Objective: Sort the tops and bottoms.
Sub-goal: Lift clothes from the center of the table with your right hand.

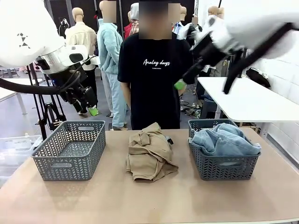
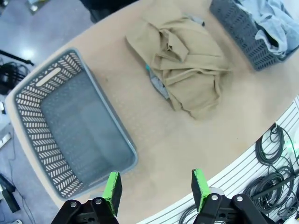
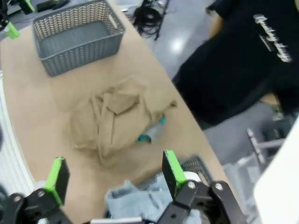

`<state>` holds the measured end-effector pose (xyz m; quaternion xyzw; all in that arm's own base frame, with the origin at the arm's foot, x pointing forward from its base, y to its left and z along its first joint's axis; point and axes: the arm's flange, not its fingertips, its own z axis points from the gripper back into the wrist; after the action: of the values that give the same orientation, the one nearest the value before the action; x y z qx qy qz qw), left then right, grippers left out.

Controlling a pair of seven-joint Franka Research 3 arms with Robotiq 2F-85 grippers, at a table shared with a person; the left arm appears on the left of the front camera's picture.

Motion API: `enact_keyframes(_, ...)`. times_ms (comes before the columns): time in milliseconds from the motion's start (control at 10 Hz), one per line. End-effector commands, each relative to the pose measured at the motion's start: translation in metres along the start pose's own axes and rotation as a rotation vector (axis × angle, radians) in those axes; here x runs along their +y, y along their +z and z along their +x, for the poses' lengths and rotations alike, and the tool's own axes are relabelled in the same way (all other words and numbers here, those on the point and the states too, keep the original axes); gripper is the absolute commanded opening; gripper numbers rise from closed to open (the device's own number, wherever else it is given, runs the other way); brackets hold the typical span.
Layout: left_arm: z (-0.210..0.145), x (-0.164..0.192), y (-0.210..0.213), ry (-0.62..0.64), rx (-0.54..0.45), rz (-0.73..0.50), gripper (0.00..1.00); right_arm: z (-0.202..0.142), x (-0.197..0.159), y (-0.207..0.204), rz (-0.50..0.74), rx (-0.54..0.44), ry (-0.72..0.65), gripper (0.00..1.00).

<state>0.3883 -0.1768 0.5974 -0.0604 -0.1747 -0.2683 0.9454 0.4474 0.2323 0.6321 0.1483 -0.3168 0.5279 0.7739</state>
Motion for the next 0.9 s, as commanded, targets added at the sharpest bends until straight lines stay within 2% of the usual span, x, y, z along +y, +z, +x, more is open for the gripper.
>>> enact_keyframes(0,0.000,0.000,0.001,0.010,0.003,0.018,0.78,0.037,-0.028,-0.040,0.000,0.097,0.060,1.00)
enact_keyframes(200,0.000,0.000,0.001,0.010,0.003,0.018,0.78,0.044,-0.033,-0.096,-0.061,0.198,0.083,1.00)
enact_keyframes(400,0.000,0.000,0.001,0.010,0.003,0.018,0.78,0.017,-0.039,-0.134,-0.001,0.291,-0.005,1.00)
enact_keyframes(500,0.000,0.000,0.001,0.010,0.003,0.018,0.78,0.033,-0.034,-0.115,-0.009,0.183,0.079,1.00)
enact_keyframes(700,0.000,0.000,0.001,0.010,0.003,0.018,0.78,0.033,-0.034,-0.115,-0.009,0.183,0.079,1.00)
enact_keyframes(800,0.000,0.000,0.001,0.010,0.003,0.018,0.78,0.026,-0.038,-0.129,-0.015,0.226,0.062,1.00)
